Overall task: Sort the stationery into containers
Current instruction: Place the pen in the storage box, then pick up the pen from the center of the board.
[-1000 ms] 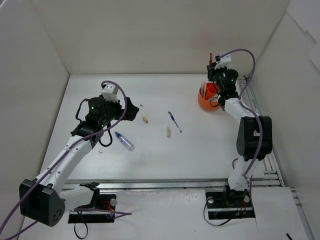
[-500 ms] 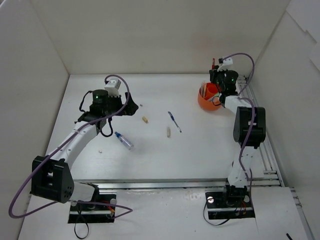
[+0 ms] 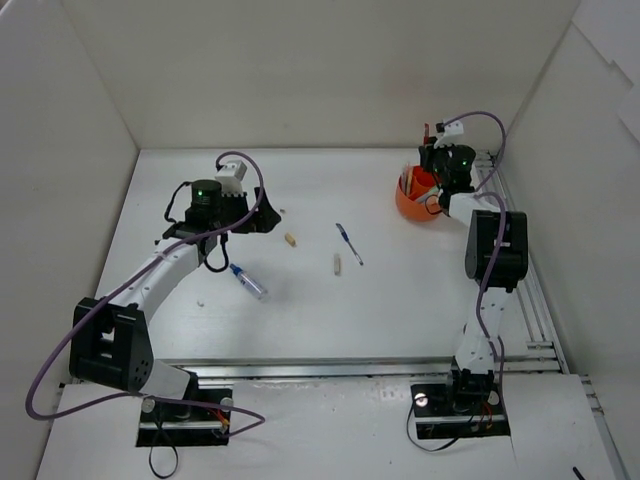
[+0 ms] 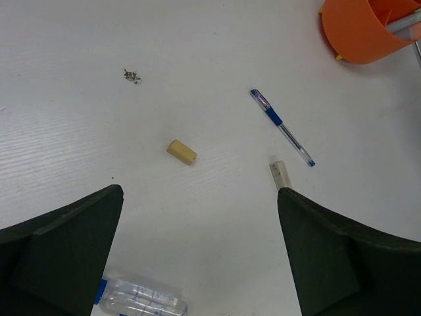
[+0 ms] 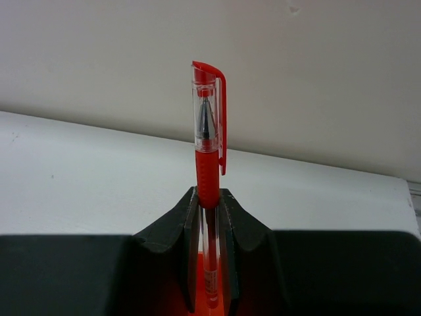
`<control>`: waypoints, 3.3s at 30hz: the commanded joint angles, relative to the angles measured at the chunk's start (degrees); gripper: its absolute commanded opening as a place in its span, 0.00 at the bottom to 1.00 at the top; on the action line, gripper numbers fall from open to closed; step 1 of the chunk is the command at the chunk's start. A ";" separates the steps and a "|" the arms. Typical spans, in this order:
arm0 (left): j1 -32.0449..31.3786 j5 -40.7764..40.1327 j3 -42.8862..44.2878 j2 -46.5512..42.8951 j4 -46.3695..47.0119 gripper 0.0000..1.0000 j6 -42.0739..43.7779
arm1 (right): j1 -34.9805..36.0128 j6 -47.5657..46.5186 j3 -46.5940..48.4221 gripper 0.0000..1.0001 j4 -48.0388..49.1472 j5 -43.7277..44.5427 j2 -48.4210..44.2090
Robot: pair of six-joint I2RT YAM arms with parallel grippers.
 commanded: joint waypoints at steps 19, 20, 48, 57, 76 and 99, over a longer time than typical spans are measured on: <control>0.90 0.95 3.21 -0.57 4.16 1.00 -0.63 | 0.28 1.51 -1.21 0.10 5.73 -6.51 -3.13; 0.90 1.04 3.12 -0.83 4.25 1.00 -0.63 | 0.28 1.51 -1.57 0.09 5.73 -6.42 -3.39; 0.90 0.86 -1.54 -7.42 4.43 1.00 -0.54 | 1.59 2.30 -13.96 0.64 7.75 -5.81 -21.06; 0.90 1.13 -4.26 -12.07 4.08 1.00 -0.37 | 5.55 2.30 -21.51 0.74 7.57 -2.03 -31.16; 0.90 0.59 -11.47 -24.03 -1.20 1.00 -1.07 | 27.78 7.14 -22.84 0.98 -35.92 13.53 -34.78; 0.38 -4.06 -14.46 -30.45 -6.30 1.00 -0.45 | 31.65 10.74 -0.34 0.64 -48.50 21.33 -4.45</control>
